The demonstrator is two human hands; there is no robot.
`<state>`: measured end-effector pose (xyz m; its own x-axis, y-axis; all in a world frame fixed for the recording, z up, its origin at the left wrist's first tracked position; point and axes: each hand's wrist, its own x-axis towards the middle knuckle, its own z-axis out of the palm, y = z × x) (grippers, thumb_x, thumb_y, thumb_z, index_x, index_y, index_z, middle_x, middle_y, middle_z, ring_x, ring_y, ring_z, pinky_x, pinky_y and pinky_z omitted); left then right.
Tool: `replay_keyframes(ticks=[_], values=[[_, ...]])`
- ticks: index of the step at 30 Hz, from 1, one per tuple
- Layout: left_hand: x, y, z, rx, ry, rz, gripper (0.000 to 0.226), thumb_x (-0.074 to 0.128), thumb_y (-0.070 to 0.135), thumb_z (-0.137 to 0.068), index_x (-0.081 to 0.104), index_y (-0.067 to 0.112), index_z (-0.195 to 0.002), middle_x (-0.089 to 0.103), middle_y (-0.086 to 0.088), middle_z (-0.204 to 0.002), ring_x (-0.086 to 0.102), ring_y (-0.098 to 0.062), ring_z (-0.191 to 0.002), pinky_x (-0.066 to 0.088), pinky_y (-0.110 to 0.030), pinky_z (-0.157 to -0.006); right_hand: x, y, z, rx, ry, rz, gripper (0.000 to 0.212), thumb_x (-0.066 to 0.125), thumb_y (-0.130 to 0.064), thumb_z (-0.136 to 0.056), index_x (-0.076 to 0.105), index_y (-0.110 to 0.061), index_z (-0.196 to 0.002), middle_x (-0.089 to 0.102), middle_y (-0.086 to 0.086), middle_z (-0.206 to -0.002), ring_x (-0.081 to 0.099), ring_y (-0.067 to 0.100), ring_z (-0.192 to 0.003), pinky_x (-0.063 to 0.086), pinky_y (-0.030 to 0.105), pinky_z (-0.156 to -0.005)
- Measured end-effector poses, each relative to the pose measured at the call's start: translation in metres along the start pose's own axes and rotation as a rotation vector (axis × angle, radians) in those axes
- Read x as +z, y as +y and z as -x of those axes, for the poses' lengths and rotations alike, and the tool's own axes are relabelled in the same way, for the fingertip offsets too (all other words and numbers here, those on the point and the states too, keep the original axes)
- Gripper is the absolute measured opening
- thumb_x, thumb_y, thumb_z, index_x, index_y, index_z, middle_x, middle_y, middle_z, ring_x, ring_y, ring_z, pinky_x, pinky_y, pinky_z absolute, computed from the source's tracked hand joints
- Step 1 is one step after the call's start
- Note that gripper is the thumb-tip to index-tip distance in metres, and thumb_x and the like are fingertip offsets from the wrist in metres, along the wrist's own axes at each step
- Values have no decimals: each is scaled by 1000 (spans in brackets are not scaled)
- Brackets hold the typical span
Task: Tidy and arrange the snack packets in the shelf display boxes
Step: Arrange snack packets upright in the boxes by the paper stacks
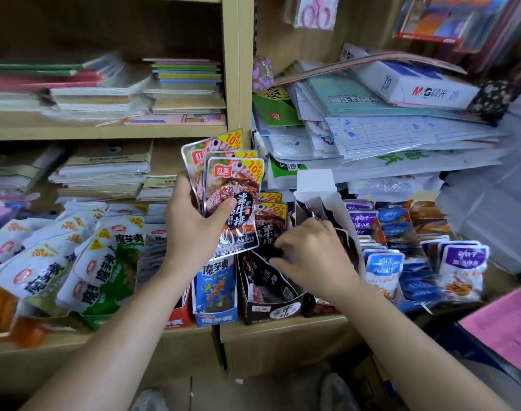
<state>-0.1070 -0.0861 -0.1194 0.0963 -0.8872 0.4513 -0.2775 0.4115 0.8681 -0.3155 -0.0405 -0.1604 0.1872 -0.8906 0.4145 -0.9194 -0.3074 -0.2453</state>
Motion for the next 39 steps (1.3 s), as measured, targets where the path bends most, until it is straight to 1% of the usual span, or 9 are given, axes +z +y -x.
replay_keyframes(ticks=[5,10,14,19,25,28,30,34,39], values=[[-1,-1,0,-3,-7,-4,45,79,16,-86,55,21,-124,67,14,-113,63,-2,-108,48,-21,-92,18,-9,4,-51,-172,390,22,78,-48,-72,76,-28,-80,62,-6,-71,42,23,-105,23,44,-93],[-5,-3,0,-3,46,-52,40,80,21,-86,54,16,-115,64,7,-104,60,-4,-99,47,-20,-85,10,-1,1,98,-47,-66,12,72,-13,-85,72,-22,-78,62,-8,-65,56,15,-79,39,39,-91],[-7,-6,-3,1,98,-48,39,80,21,-85,54,12,-112,65,-5,-103,62,-22,-98,50,-38,-86,-23,2,1,301,90,-471,10,60,-9,-97,62,-12,-87,57,-9,-55,44,9,-45,35,24,-48],[-6,-2,-2,-20,84,-36,38,80,18,-85,58,17,-116,66,16,-104,62,2,-100,46,-20,-86,-54,13,8,493,298,-752,5,62,-15,-98,63,-12,-95,70,13,-74,62,23,-66,49,36,-64],[-5,-1,-1,-54,100,-8,38,81,16,-84,58,19,-115,68,15,-103,64,2,-97,51,-29,-87,-72,28,11,470,658,-790,10,62,-9,-98,65,-15,-91,71,-8,-68,63,2,-64,49,17,-61],[-4,0,-1,-71,99,-1,38,82,17,-84,58,22,-114,68,15,-102,65,1,-96,51,-30,-86,-72,41,9,389,817,-561,9,59,-15,-100,66,-19,-98,69,2,-75,59,14,-60,46,31,-56],[-3,1,0,-76,95,5,39,82,16,-84,59,21,-114,68,16,-101,64,4,-94,50,-24,-83,-67,50,4,385,698,-366,13,59,-16,-99,71,-20,-100,69,1,-77,63,22,-67,48,34,-60],[-2,1,1,-86,71,10,40,82,15,-83,60,20,-116,67,27,-97,65,2,-95,49,-23,-83,-50,53,-2,421,106,-240,17,66,-26,-95,77,-23,-108,74,-5,-85,70,17,-85,52,30,-74],[-6,-1,0,-83,74,36,41,82,16,-84,59,20,-117,69,12,-107,66,-9,-103,53,-41,-94,-54,38,6,401,201,-278,28,70,-27,-93,73,-19,-119,68,-9,-97,65,16,-96,51,29,-80]])
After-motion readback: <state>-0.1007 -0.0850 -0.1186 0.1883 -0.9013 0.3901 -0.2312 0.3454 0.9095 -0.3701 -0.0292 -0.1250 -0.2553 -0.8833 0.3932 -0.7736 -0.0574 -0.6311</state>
